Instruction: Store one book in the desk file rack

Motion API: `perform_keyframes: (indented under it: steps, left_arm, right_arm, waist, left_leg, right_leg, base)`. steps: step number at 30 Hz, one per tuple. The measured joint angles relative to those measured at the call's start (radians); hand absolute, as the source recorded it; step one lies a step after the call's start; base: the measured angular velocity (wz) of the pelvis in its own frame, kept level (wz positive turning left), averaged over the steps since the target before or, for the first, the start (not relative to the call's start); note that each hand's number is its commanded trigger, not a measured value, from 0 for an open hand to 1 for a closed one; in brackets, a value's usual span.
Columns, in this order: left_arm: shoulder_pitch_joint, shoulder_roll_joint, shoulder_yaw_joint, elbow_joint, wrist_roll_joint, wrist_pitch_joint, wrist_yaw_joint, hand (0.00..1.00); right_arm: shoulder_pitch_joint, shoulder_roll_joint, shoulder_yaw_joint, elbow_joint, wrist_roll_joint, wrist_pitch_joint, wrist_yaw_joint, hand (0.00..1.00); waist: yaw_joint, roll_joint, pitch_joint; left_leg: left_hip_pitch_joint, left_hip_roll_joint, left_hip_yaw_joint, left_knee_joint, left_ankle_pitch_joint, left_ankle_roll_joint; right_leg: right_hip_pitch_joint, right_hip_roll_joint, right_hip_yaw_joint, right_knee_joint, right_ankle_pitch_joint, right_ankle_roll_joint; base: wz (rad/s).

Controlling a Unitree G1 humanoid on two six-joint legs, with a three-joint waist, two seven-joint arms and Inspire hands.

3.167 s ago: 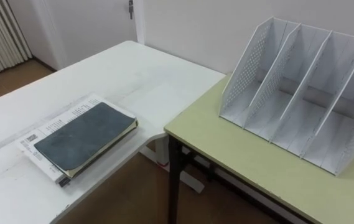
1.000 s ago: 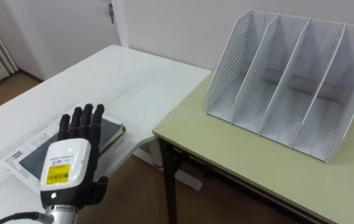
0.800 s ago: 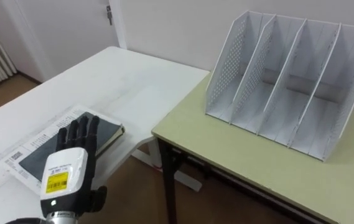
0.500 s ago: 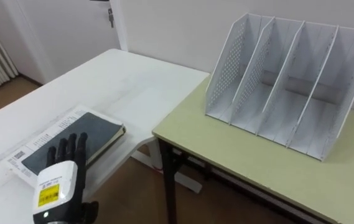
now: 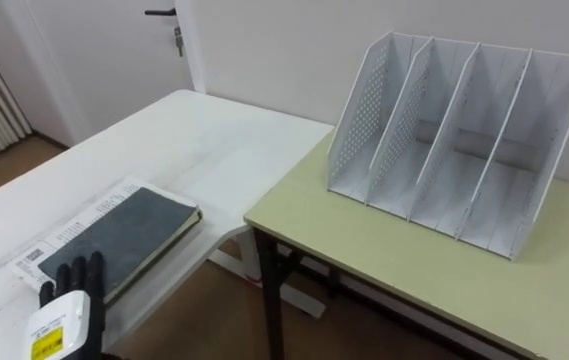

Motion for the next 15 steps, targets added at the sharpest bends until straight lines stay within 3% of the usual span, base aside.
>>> perform_keyframes:
  steps: [15]
  left_arm:
    - [-0.012, 0.0, 0.005, -0.008, 0.002, 0.022, -0.028, 0.0]
  right_arm:
    - [-0.006, -0.001, 0.004, -0.002, -0.009, 0.007, 0.011, 0.0]
  waist:
    - [-0.005, 0.003, 0.0017]
  left_leg:
    - [-0.005, 0.0, 0.0, -0.002, 0.0, 0.001]
  right_leg:
    - [-0.014, 0.0, 0.004, 0.015, -0.002, -0.002]
  base:
    - [0.0]
